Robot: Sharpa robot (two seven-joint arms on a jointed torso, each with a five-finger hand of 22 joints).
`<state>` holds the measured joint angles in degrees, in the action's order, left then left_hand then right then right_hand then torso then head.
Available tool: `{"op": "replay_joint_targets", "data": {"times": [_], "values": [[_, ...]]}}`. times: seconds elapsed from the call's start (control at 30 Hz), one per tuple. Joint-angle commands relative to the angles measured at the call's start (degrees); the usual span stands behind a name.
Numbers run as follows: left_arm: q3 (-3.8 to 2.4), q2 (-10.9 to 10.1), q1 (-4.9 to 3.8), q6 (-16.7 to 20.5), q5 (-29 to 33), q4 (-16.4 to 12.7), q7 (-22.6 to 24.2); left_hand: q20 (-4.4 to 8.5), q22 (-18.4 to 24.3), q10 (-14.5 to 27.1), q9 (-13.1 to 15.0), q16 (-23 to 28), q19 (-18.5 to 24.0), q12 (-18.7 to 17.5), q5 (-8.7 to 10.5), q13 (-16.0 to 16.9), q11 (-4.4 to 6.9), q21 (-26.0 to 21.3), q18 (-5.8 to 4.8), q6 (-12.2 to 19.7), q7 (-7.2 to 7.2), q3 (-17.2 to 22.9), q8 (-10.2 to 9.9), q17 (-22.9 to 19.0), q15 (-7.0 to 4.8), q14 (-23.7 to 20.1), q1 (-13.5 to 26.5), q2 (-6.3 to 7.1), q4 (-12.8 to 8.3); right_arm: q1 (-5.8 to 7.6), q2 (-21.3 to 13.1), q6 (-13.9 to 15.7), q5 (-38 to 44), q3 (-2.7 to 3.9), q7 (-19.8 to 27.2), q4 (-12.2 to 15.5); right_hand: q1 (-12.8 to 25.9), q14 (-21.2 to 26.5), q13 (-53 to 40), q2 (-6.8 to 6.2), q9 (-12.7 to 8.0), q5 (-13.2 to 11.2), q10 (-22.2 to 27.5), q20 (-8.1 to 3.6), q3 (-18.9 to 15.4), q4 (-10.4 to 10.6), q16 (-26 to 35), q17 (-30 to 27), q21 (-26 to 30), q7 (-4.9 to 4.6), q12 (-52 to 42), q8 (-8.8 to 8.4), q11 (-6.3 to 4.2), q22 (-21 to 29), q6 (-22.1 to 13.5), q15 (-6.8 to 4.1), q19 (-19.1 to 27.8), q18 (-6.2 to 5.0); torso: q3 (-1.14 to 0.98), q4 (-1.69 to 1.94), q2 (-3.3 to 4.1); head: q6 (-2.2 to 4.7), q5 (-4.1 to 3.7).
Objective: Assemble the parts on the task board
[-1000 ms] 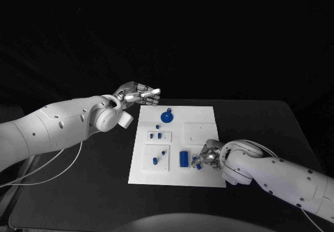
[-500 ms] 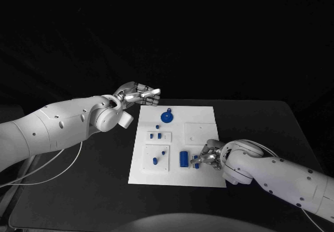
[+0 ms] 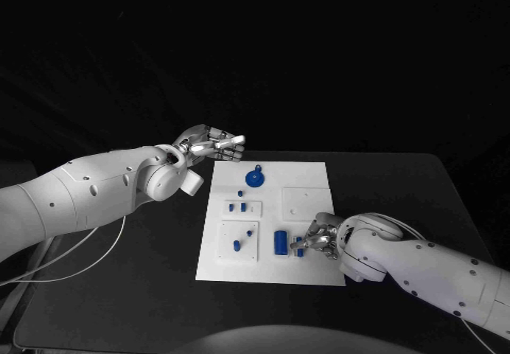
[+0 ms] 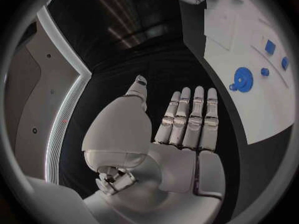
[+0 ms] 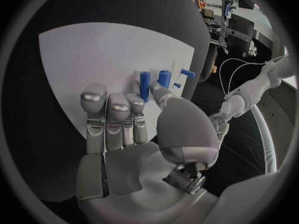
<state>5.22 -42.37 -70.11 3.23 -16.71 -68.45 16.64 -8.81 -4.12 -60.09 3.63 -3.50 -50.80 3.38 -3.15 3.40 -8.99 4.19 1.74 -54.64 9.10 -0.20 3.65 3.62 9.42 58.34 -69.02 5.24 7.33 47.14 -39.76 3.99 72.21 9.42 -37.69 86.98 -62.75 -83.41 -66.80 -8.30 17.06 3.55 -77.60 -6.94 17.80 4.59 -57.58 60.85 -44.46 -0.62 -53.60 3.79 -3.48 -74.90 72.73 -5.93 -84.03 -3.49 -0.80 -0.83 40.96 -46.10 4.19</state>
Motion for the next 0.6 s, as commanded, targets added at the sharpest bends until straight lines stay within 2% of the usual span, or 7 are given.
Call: {"op": "replay_joint_targets", "data": {"times": [0.03, 0.27, 0.43, 0.6], "values": [[-0.01, 0.05, -0.02, -0.76, -0.23, -0.06, 0.26, -0.11, -0.08, 0.22, 0.01, 0.02, -0.29, 0.02, 0.17, 0.04, 0.12, 0.32, 0.72, 0.22, 0.06, -0.30, 0.03, -0.02, 0.13, -0.02, 0.17, -0.56, -0.14, -0.05, -0.06, 0.39, 0.14, -0.01, 0.99, 0.41, -0.23, 0.04, 0.05, -0.34, 0.07, -0.17, 0.24, -0.43, -0.08, 0.13, -0.09, -0.04, 0.27, -0.32, 0.00, -0.13, 0.20, -5.41, 0.17, -0.17, -1.76, 1.02, 0.00, 0.00, 0.01, -0.02, 0.01], [-0.01, 0.06, -0.02, -0.81, -0.27, -0.01, 0.17, -0.11, -0.08, 0.22, 0.01, 0.02, -0.29, 0.02, 0.17, 0.04, 0.12, 0.32, 0.72, 0.22, 0.06, -0.30, 0.03, -0.02, 0.13, -0.02, 0.17, -0.56, -0.14, -0.06, -0.52, 0.63, 0.09, 0.11, 1.13, 1.08, -0.08, 0.03, 0.05, -0.37, 0.09, -0.21, 0.20, -0.43, -0.76, 0.83, -0.07, -0.02, 0.28, -0.35, -0.02, -0.13, 0.22, -5.42, 0.19, -0.17, -1.81, 1.01, 0.01, 0.02, -0.01, -0.03, 0.05], [0.00, 0.08, -0.01, -0.83, -0.28, 0.07, 0.16, -0.11, -0.08, 0.22, 0.01, 0.02, -0.29, 0.02, 0.17, 0.04, 0.12, 0.32, 0.72, 0.22, 0.06, -0.30, 0.03, -0.02, 0.13, -0.02, 0.17, -0.56, -0.14, -0.06, -0.97, 0.74, 0.10, 0.44, 1.10, 1.47, 0.25, 0.03, 0.05, -0.59, 0.24, 0.10, 0.18, -0.39, -2.88, 3.26, -0.06, 0.01, 0.30, -0.43, -0.06, -0.13, 0.29, -5.43, 0.21, -0.12, -1.84, 0.98, 0.02, -0.02, 0.02, -0.03, 0.04], [0.01, 0.11, -0.01, -0.86, -0.28, 0.14, 0.16, -0.12, -0.08, 0.24, 0.01, 0.02, -0.23, 0.02, 0.16, 0.04, 0.11, 0.30, 0.70, 0.24, 0.06, -0.34, 0.03, -0.02, 0.15, -0.05, 0.18, -0.64, -0.32, -0.06, -1.20, 0.83, 0.15, 0.68, 1.12, 1.70, 0.45, 0.00, 0.07, -0.84, 0.35, 0.10, 0.16, -0.37, -3.62, 4.52, -0.11, 0.05, 0.27, -0.46, -0.07, -0.13, 0.30, -5.44, 0.23, -0.11, -1.85, 0.97, -0.01, -0.01, 0.01, -0.04, 0.00]]}}
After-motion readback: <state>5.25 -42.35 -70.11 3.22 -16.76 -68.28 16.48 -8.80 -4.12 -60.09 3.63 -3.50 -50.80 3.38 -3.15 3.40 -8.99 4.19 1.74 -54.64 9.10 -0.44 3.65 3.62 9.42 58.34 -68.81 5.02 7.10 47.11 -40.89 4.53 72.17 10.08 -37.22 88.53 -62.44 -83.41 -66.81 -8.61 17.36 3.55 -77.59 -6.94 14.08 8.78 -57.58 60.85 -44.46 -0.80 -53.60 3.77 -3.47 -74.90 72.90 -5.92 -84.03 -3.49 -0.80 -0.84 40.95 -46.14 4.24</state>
